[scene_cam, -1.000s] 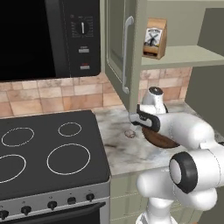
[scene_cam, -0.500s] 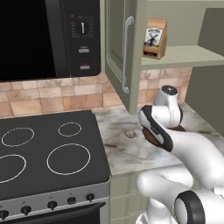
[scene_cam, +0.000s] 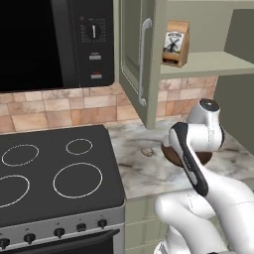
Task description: Pick the egg and butter from the fridge and place them by the bowl for mixing.
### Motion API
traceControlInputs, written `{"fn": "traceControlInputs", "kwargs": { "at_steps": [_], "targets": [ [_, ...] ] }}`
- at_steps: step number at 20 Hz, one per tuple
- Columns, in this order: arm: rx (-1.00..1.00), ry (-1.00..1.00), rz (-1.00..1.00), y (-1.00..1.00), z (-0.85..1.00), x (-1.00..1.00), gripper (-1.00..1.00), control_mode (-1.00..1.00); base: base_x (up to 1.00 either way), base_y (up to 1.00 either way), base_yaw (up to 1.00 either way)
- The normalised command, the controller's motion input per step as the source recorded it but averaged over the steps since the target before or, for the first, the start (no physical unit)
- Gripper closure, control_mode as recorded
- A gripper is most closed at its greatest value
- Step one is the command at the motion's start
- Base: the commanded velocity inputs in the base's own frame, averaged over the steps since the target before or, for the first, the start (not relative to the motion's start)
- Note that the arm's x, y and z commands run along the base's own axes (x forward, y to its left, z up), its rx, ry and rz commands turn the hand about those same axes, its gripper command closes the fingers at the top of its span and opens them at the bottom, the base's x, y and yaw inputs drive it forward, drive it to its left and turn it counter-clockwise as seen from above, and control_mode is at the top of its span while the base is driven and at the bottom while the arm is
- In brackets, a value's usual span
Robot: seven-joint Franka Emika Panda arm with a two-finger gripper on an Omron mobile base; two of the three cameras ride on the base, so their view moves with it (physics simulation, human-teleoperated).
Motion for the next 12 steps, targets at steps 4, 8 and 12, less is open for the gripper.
{"fn": "traceControlInputs", "kwargs": {
  "at_steps": [4,8,12],
  "targets": [
    [0.09,0.00,-0.12,-0.01,0.23,-0.54,-1.00,-1.00,0.00,0.00,0.00],
    [0.00,0.00,-0.08,-0.01,0.22,-0.50,-1.00,-1.00,0.00,0.00,0.00],
    [0.00,-0.02,-0.05,-0.07,0.24,-0.56,-1.00,-1.00,0.00,0.00,0.00]
  ]
}}
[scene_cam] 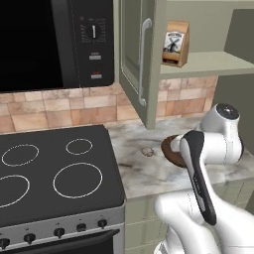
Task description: Pick the egg and butter from the fridge and place them by the bowl for mixing.
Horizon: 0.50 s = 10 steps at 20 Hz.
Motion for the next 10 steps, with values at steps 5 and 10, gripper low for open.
{"fn": "traceControlInputs", "kwargs": {
  "at_steps": [5,10],
  "targets": [
    [0.01,-0.05,-0.02,-0.07,0.12,-0.38,-1.00,-1.00,0.00,0.00,0.00],
    [0.00,0.00,0.00,0.00,0.00,0.00,-1.00,1.00,0.00,0.00,0.00]
  ]
}}
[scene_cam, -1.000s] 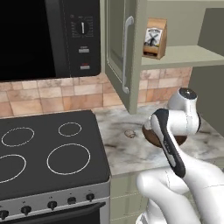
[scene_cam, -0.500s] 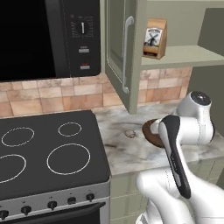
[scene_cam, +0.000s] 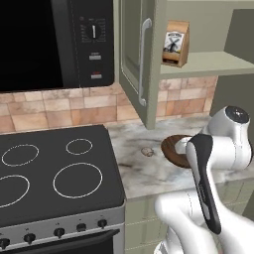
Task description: Pick the egg and butter from the fridge and place them by the bowl for mixing.
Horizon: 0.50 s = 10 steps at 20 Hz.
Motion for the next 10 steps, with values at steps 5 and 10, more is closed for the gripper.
{"fn": "traceControlInputs", "kwargs": {
  "at_steps": [5,10],
  "targets": [
    [0.00,0.00,0.00,0.00,0.00,0.00,-1.00,1.00,-0.51,0.00,0.00],
    [0.00,0.00,0.00,0.00,0.00,0.00,-1.00,1.00,-0.76,0.00,0.00]
  ]
}}
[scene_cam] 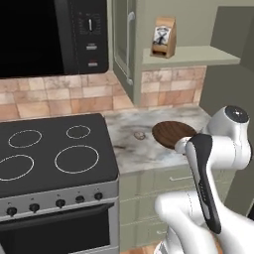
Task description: Pick the egg and butter from the fridge and place them by the bowl for mixing.
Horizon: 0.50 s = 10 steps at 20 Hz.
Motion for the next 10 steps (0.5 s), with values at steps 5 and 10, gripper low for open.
{"fn": "traceControlInputs", "kwargs": {
  "at_steps": [5,10],
  "targets": [
    [0.00,0.00,0.00,0.00,0.00,0.00,-1.00,1.00,-0.81,0.00,-0.04],
    [0.00,0.00,0.00,0.00,0.00,0.00,-1.00,1.00,-0.77,-0.05,-0.16]
  ]
}}
